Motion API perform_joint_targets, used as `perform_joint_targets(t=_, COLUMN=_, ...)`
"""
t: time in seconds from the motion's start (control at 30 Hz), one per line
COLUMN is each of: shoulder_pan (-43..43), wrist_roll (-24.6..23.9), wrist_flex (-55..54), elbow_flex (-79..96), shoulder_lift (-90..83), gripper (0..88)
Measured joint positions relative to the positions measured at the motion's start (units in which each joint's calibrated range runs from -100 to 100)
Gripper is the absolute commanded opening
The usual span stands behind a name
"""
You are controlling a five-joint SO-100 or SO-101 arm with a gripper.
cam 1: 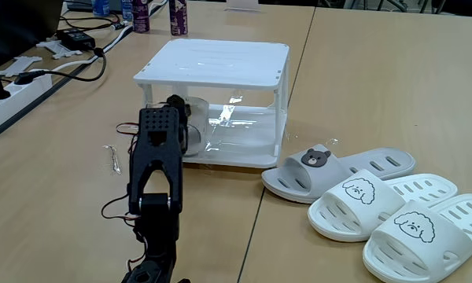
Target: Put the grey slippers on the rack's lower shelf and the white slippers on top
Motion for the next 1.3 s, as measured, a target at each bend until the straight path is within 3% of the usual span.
perform_joint_targets(t=0.3, shoulder_pan=-0.30, wrist_roll=0.00, wrist_flex=-0.34, elbow_flex=30.73, shoulder_lift=-18.97, gripper=28.5)
perform_joint_targets(t=0.43, shoulder_pan=-0.37, wrist_roll=0.00, wrist_flex=-6.09, elbow_flex=44.47, shoulder_lift=-27.38, gripper=28.5)
perform_joint_targets(t=0.5, shoulder_pan=-0.37, wrist_roll=0.00, wrist_flex=-8.84, elbow_flex=52.65, shoulder_lift=-32.25, gripper=22.3)
perform_joint_targets(t=0.57, shoulder_pan=-0.07, wrist_roll=0.00, wrist_flex=-12.79, elbow_flex=62.89, shoulder_lift=-39.59, gripper=3.9)
perform_joint_targets(t=0.6, shoulder_pan=0.07, wrist_roll=0.00, wrist_flex=-14.25, elbow_flex=66.67, shoulder_lift=-42.64, gripper=0.0)
perform_joint_targets(t=0.77, shoulder_pan=0.15, wrist_roll=0.00, wrist_flex=-20.00, elbow_flex=90.03, shoulder_lift=-60.70, gripper=0.7)
perform_joint_targets(t=0.93, shoulder_pan=7.27, wrist_roll=0.00, wrist_flex=-24.29, elbow_flex=105.12, shoulder_lift=-63.42, gripper=0.7)
perform_joint_targets(t=1.1, shoulder_pan=19.40, wrist_roll=0.00, wrist_flex=-25.24, elbow_flex=108.27, shoulder_lift=-61.86, gripper=0.7)
perform_joint_targets(t=1.3, shoulder_pan=24.19, wrist_roll=0.00, wrist_flex=-34.59, elbow_flex=95.33, shoulder_lift=-45.61, gripper=0.7)
